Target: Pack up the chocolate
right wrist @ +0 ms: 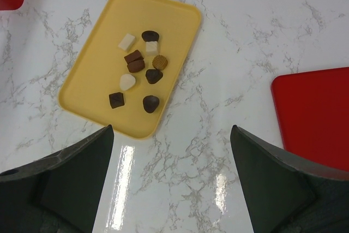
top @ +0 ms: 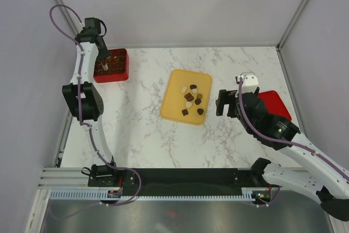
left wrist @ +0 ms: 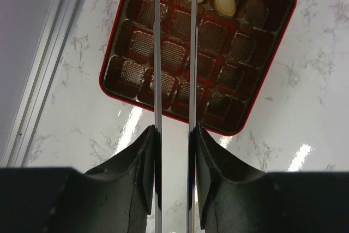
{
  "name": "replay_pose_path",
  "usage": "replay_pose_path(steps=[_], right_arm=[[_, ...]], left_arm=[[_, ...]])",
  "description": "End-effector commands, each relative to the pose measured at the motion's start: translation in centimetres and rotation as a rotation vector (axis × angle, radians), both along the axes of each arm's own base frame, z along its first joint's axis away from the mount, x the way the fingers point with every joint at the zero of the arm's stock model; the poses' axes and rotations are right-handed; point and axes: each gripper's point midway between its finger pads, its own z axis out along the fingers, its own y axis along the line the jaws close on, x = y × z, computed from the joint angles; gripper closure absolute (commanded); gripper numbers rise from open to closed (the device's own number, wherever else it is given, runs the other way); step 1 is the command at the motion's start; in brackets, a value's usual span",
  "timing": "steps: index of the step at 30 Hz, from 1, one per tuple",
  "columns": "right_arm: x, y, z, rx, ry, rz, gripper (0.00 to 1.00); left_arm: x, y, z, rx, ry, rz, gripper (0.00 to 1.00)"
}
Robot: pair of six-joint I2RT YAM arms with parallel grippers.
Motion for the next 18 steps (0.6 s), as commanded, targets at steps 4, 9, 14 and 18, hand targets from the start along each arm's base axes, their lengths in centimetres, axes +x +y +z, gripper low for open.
replay_pose_path(steps=[4, 9, 14, 18], right_arm=[[1.1, 0.5, -0.2, -0.028, -0.017, -0.011, 0.04], [1.3, 0.6, -0.2, -0.03, -0.021, -0.014, 0.03], [1.4, 0.4, -0.5, -0.048, -0.02, -0.021, 0.03], [1.6, 0.0, -0.4, -0.064, -0.028, -0.037, 0.03]], left_arm=[[1.8, 1.7, 0.1, 0.004, -0.048, -0.001, 0.62], [2.2, 2.3, -1.4, 0.02, -0.027, 0.007, 0.62], [2.5, 3.2, -2.6, 0.038, -0.007, 0.013, 0.61], [2.5, 3.7, -3.2, 0.061, 0.007, 0.016, 0.59]])
